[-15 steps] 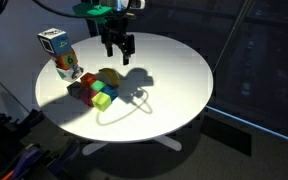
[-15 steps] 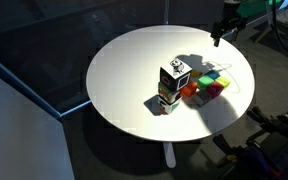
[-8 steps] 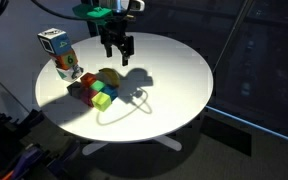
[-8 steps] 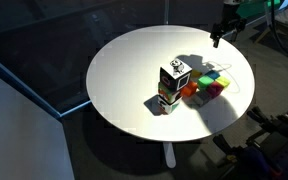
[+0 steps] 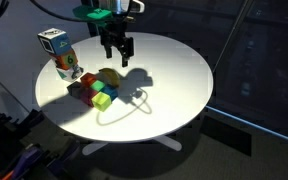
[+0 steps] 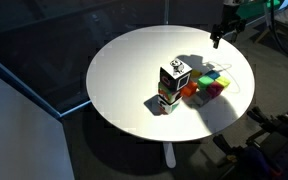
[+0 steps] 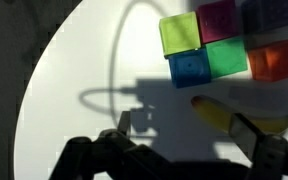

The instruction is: Slide the blue block backwards, pick up the light green block and put it on top of the darker green block

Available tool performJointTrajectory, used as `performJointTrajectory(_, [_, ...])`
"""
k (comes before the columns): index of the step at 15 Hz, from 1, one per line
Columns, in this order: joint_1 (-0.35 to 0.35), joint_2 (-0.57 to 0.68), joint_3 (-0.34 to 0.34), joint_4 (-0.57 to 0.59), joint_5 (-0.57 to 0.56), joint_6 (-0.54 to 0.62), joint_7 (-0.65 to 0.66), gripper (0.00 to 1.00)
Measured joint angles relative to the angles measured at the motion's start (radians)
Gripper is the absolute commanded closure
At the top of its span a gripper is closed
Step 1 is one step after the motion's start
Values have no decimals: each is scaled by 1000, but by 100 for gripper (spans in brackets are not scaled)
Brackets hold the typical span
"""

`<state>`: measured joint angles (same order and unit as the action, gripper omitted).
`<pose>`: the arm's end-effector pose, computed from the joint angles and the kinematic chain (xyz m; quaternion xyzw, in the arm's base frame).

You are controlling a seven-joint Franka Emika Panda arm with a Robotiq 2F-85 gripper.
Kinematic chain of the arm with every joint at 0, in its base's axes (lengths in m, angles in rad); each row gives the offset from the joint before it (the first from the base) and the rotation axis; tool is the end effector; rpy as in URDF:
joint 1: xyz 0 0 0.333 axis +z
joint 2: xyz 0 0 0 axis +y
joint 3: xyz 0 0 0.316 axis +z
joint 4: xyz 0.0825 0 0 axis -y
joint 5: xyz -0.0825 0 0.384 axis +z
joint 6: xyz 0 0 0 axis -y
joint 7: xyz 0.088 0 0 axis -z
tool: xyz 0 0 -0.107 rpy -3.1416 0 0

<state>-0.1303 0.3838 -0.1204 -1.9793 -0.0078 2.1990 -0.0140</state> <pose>0.5746 -0.1455 0.2613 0.9900 -0.1126 -0.0833 0.0149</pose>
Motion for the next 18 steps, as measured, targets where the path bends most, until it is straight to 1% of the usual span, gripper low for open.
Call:
performJointTrajectory(4, [0,42,0,0,0,14,0,0])
performJointTrajectory(9, [-2,106,0,3,0,74,-6,0])
performJointTrajectory(13, [-6,145,0,12,0,135,-39,0])
performJointTrajectory(18, [-20,178,11,27,0,178,-82,0])
